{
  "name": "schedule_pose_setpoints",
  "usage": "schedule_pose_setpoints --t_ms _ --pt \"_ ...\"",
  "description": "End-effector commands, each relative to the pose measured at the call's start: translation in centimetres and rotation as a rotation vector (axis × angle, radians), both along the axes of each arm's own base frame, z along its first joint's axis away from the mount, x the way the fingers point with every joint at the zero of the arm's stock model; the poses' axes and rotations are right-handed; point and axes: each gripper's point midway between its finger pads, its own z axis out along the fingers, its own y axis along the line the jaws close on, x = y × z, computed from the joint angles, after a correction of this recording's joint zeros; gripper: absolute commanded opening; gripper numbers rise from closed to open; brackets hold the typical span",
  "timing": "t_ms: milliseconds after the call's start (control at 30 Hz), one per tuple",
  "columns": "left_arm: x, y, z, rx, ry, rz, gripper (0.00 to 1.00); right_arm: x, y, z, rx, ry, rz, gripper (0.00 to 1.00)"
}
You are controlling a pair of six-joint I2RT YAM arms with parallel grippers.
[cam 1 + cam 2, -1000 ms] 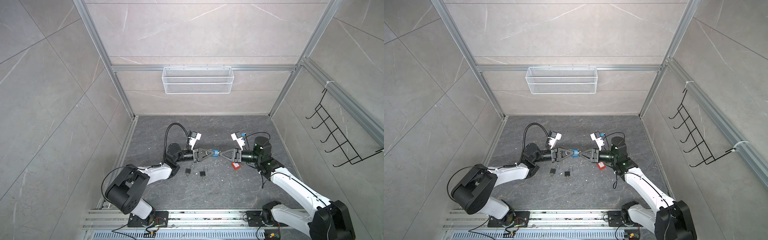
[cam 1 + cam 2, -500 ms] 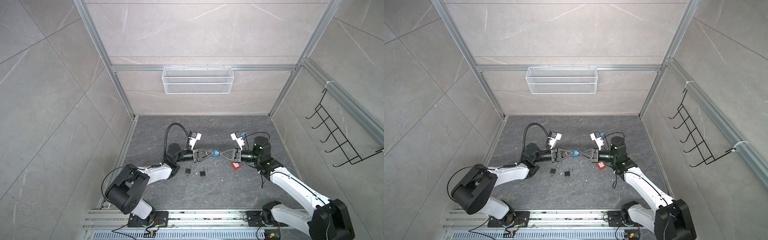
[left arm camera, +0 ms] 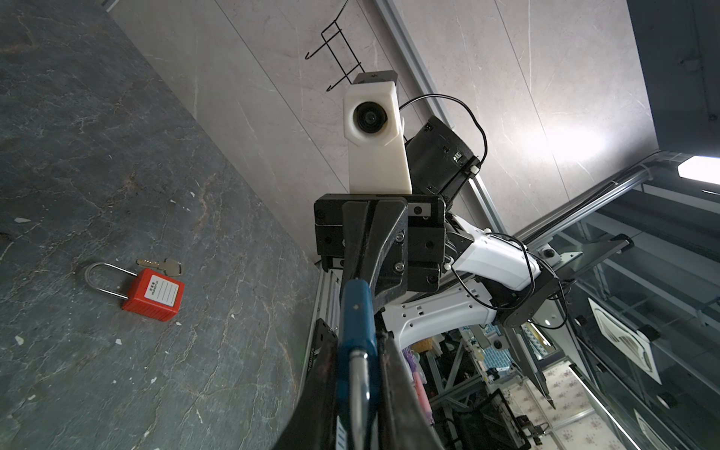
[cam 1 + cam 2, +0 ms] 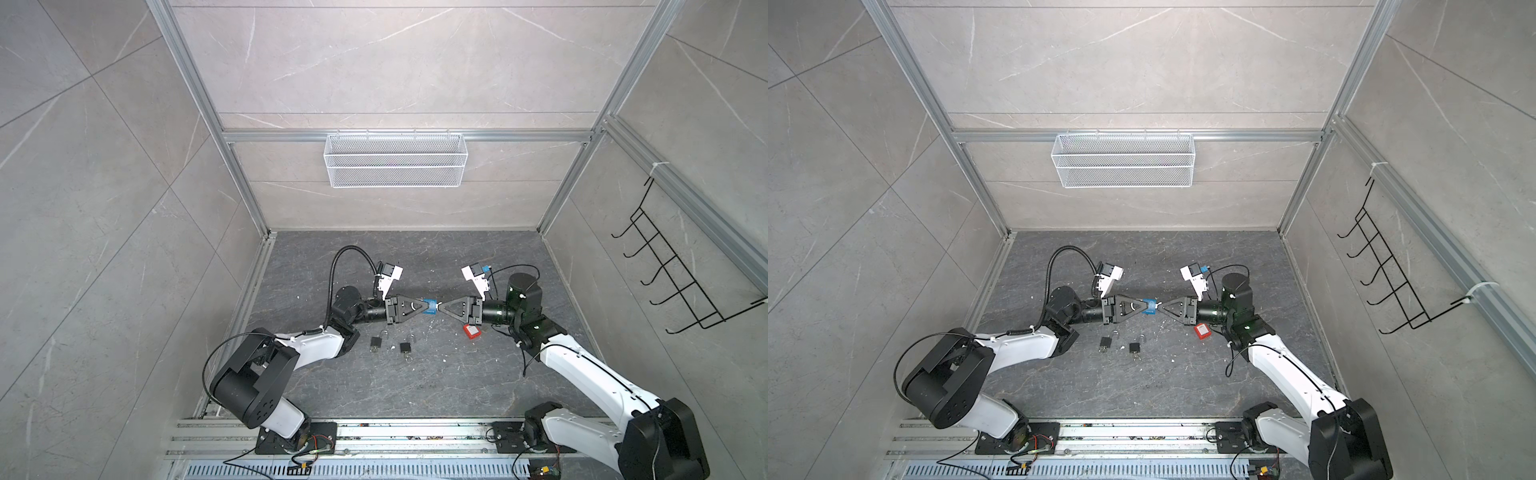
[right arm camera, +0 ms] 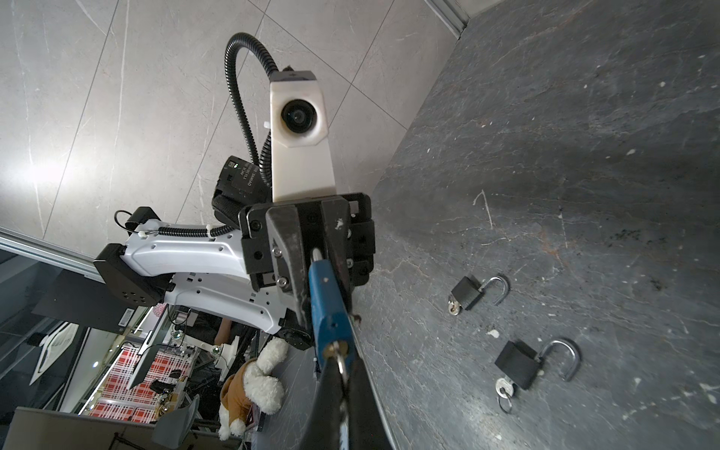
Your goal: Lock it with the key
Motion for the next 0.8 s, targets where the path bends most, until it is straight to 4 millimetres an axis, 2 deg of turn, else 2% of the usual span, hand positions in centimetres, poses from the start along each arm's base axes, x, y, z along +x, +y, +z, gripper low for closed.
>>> schedule_pose_setpoints --t_ms 0,267,533,600,667,767 --pt "0.1 0.8 2.7 -0.069 -0.096 0.027 0.0 -0.4 -0.4 0.4 0.01 -0.041 0.009 0.0" --pt "0.7 1.7 2.5 -0.077 -0.087 0.067 0.0 -0.2 -0.9 0.2 0.02 -0.036 -0.003 0.0" --pt "1.1 1.5 1.8 -0.041 -0.076 0.061 0.0 0.2 -2.1 -0.4 0.005 -0.014 -0.064 0.0" --pt "1.7 0.8 0.4 0.046 -0.034 0.045 0.0 0.4 -2.6 -1.1 -0.03 0.008 -0.107 0.0" --pt "2.9 0.4 -2.5 0.202 0.03 0.074 0.0 0.7 -3.2 -2.0 -0.078 0.024 -0.161 0.0" --pt "3.2 -0.2 -5.2 0.414 -0.048 0.099 0.0 1.1 -4.4 -3.6 -0.152 0.066 -0.258 0.0"
